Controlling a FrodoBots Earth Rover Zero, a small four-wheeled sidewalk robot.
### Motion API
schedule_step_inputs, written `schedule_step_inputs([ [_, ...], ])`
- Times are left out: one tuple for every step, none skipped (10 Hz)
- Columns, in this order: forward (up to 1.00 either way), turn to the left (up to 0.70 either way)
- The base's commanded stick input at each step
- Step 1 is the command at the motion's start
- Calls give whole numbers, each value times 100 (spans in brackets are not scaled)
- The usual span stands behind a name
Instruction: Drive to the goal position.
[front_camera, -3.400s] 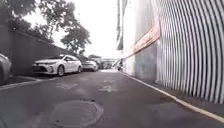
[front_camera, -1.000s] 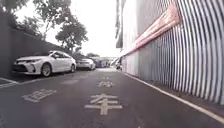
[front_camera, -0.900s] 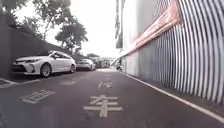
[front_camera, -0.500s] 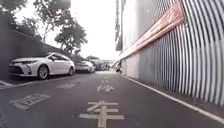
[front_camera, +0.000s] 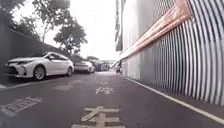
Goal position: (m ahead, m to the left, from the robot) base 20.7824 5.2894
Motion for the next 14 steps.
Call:
schedule_step_inputs([
  [45, 0],
  [45, 0],
  [45, 0],
  [45, 0],
  [45, 0],
  [45, 0],
  [45, 0],
  [45, 0],
  [45, 0],
  [45, 0],
  [45, 0],
  [45, 0],
  [45, 0],
  [45, 0],
])
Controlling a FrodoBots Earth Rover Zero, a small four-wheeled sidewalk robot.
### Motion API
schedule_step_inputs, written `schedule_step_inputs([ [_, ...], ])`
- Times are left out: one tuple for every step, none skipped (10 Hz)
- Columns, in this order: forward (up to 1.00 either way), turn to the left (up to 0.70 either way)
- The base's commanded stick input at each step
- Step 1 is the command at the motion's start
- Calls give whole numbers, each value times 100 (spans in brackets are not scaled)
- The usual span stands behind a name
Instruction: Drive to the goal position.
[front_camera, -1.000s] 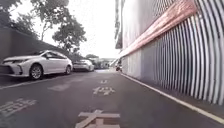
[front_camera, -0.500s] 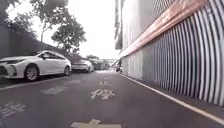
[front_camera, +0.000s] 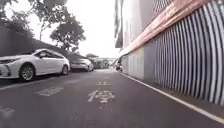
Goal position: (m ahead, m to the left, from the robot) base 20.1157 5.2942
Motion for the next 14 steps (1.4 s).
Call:
schedule_step_inputs([
  [45, 0],
  [45, 0],
  [45, 0],
  [45, 0],
  [45, 0],
  [45, 0],
  [45, 0],
  [45, 0],
  [45, 0],
  [45, 0],
  [45, 0],
  [45, 0],
  [45, 0],
  [45, 0],
])
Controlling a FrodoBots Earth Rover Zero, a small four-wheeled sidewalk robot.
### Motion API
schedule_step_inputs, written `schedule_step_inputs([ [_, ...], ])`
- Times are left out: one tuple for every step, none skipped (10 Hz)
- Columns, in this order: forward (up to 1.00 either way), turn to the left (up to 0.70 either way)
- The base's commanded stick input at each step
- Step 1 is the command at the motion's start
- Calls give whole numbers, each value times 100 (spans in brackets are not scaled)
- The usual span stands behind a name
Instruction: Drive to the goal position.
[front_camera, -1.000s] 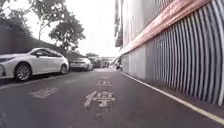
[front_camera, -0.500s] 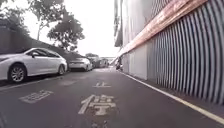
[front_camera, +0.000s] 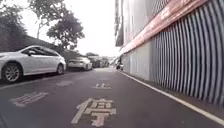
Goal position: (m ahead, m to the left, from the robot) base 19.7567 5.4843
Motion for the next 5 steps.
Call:
schedule_step_inputs([
  [45, 0],
  [45, 0],
  [45, 0],
  [45, 0],
  [45, 0],
])
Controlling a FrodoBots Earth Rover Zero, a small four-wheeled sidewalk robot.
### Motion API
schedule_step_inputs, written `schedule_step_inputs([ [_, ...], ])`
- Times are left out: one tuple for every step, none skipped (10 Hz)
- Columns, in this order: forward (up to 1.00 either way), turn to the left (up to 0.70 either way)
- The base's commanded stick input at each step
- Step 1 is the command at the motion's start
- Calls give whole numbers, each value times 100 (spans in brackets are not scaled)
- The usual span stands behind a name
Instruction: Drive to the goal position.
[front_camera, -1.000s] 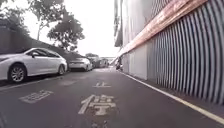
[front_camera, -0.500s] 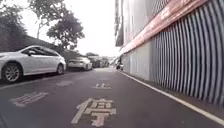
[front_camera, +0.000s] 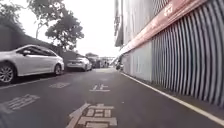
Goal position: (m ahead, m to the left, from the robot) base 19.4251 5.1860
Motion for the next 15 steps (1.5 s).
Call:
schedule_step_inputs([
  [45, 0],
  [45, 0],
  [45, 0],
  [45, 0],
  [45, 0],
  [45, 0],
  [45, 0],
  [45, 0],
  [45, 0],
  [45, 0],
  [45, 0],
  [45, 0],
  [45, 0],
  [45, 0],
  [45, 0],
])
